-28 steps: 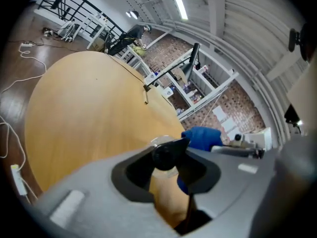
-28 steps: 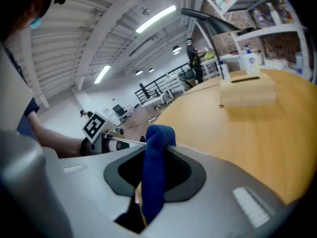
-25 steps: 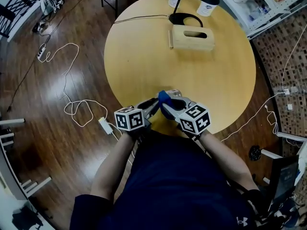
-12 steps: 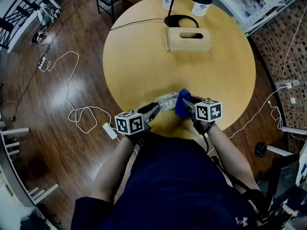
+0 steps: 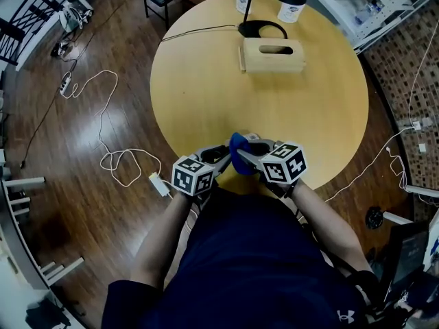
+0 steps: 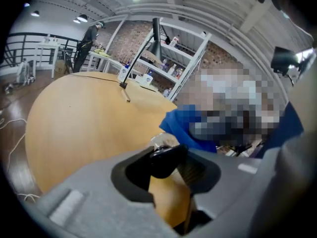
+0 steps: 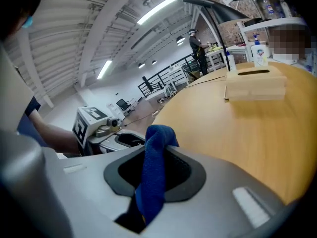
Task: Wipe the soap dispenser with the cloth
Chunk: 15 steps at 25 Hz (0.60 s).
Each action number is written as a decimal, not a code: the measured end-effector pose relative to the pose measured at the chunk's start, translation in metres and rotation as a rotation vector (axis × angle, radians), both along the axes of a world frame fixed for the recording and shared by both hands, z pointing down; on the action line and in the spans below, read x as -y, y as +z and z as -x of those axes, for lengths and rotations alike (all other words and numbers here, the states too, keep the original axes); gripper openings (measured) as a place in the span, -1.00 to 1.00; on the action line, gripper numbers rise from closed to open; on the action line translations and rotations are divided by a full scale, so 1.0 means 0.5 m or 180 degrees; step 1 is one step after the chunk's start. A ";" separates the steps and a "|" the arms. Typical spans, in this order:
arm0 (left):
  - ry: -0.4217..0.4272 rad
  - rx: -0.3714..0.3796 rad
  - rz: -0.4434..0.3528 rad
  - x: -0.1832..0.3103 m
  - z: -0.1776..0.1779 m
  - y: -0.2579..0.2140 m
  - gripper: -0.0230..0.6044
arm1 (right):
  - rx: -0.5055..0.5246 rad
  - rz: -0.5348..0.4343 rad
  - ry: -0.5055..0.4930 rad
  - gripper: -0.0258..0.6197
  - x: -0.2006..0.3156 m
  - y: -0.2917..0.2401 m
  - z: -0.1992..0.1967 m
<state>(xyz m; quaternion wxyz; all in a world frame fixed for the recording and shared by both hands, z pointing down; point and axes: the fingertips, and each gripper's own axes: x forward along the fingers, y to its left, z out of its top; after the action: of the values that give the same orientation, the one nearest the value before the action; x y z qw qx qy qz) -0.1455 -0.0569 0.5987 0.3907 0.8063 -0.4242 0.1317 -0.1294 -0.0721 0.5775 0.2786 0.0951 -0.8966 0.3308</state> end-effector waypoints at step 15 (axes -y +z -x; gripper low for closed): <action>0.0420 0.0603 -0.0288 -0.016 -0.004 0.030 -0.50 | -0.0259 0.0088 0.0142 -0.67 0.034 0.059 -0.077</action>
<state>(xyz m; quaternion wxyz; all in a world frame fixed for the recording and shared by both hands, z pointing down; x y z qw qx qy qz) -0.1433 -0.0487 0.6139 0.3026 0.8332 -0.4107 0.2134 -0.0906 -0.0891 0.6070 0.3087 0.1246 -0.8775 0.3451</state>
